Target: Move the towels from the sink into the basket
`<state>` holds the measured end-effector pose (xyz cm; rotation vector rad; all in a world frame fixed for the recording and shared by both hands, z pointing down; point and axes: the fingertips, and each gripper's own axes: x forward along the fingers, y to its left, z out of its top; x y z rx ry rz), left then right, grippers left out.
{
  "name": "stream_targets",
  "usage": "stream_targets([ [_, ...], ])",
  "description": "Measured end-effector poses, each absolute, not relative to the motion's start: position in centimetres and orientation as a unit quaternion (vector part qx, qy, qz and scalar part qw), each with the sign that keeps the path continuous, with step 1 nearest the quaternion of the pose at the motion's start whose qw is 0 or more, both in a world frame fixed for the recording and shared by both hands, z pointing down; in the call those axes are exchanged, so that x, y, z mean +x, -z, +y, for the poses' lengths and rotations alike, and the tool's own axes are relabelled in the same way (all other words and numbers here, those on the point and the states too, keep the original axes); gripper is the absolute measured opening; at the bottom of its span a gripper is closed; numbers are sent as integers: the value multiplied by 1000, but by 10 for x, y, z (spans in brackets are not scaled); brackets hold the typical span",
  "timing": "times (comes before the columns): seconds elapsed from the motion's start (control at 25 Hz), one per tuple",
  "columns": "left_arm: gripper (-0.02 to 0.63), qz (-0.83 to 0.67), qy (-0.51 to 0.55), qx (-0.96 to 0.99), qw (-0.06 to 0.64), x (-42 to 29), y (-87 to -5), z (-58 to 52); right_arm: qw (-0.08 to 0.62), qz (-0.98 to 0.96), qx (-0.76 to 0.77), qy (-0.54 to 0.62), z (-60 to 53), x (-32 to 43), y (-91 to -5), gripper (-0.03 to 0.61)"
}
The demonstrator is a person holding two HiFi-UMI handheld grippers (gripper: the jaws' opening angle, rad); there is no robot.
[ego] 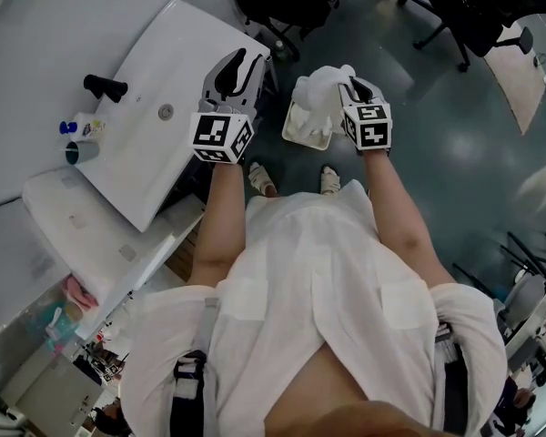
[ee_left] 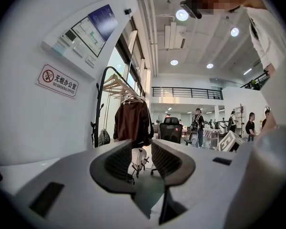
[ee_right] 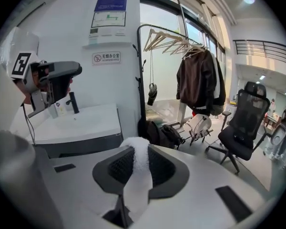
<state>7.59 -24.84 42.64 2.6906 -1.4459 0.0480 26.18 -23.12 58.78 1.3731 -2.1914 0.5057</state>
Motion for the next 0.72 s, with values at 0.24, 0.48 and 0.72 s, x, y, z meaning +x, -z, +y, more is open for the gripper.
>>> stream_targets([
  [0.24,121,-472,-16,880,44,77,-429,-250,237,-821,489,-173,-233,249,-586,86],
  [0.48,121,-473,-12,880,42,78,-425,-253,197,-824,514,-135,-253,258,-550,86],
  [0.72,121,-478,-10,877,38,73,-421,-254,168,-822,532,-109,-259,275,-522,86],
])
